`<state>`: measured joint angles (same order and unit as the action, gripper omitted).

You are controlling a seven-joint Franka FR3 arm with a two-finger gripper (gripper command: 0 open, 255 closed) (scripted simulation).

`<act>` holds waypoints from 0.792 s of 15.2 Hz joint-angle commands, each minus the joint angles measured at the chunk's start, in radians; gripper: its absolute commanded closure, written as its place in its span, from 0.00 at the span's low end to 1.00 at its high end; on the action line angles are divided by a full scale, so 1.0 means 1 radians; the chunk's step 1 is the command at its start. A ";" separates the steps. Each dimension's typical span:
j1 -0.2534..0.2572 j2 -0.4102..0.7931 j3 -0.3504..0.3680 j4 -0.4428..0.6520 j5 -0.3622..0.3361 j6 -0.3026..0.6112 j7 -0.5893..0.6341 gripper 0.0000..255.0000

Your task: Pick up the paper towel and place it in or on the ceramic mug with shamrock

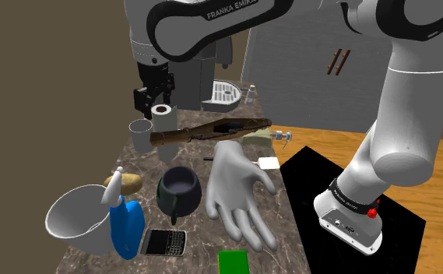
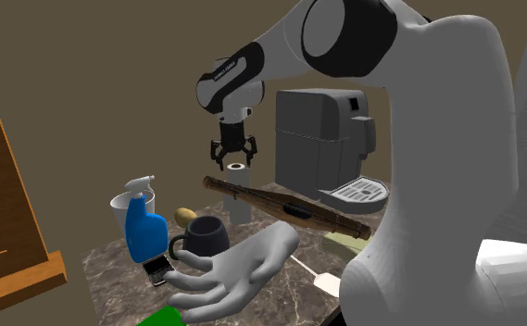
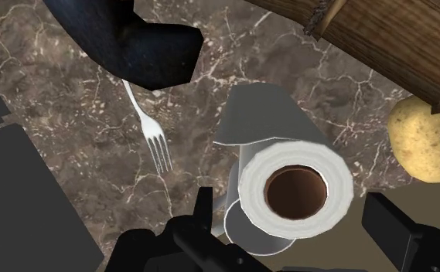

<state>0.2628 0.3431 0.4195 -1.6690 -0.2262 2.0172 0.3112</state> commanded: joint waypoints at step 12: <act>0.003 0.022 -0.005 -0.019 -0.012 0.039 0.008 1.00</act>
<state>0.2657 0.3645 0.4150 -1.6877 -0.2382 2.0566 0.3196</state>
